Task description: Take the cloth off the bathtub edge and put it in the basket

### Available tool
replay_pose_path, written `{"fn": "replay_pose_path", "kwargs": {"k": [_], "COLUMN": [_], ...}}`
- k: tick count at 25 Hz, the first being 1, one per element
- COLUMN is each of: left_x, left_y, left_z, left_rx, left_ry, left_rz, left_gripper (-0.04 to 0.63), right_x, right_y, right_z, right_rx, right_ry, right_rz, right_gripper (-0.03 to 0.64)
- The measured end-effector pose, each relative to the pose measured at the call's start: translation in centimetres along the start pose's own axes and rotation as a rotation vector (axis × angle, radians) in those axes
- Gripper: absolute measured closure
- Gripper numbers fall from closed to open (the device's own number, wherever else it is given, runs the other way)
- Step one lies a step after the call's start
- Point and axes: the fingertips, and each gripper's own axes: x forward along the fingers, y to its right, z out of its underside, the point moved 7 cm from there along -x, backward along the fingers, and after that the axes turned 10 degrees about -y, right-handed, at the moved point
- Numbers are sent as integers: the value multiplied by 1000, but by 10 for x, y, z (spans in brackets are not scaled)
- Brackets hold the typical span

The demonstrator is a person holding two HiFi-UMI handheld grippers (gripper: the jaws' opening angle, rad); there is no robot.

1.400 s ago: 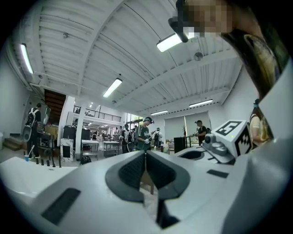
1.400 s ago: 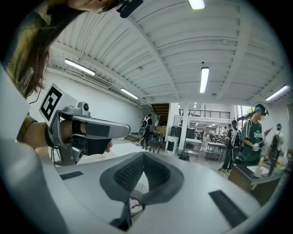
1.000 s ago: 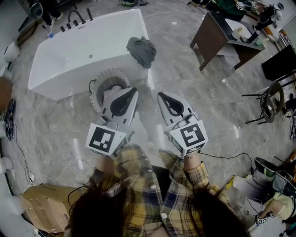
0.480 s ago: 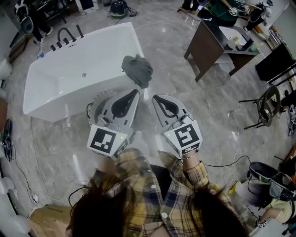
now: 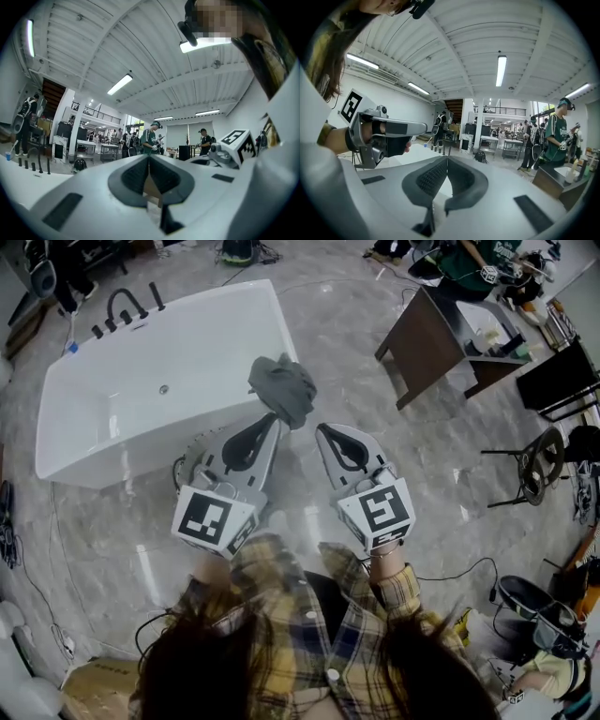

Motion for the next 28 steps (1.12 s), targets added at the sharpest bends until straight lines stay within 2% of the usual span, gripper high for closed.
{"fn": "replay_pose_path", "kwargs": {"k": [9, 14, 21, 28], "left_x": [4, 8, 20, 67], "left_y": [-28, -40, -66, -101], "left_z": [14, 19, 18, 10], "left_rx": [-4, -31, -41, -53], "left_ry": [-26, -37, -33, -29], "left_rz": [13, 8, -56, -142], "left_gripper": [572, 572, 572, 572], "right_x": [29, 46, 78, 131], "right_y": [-6, -3, 12, 63], "right_z": [8, 7, 1, -12], "right_rx": [16, 12, -14, -41], "right_ry": [-52, -77, -78, -59], "right_rz": [19, 6, -38, -113], "right_gripper": [601, 601, 601, 601]}}
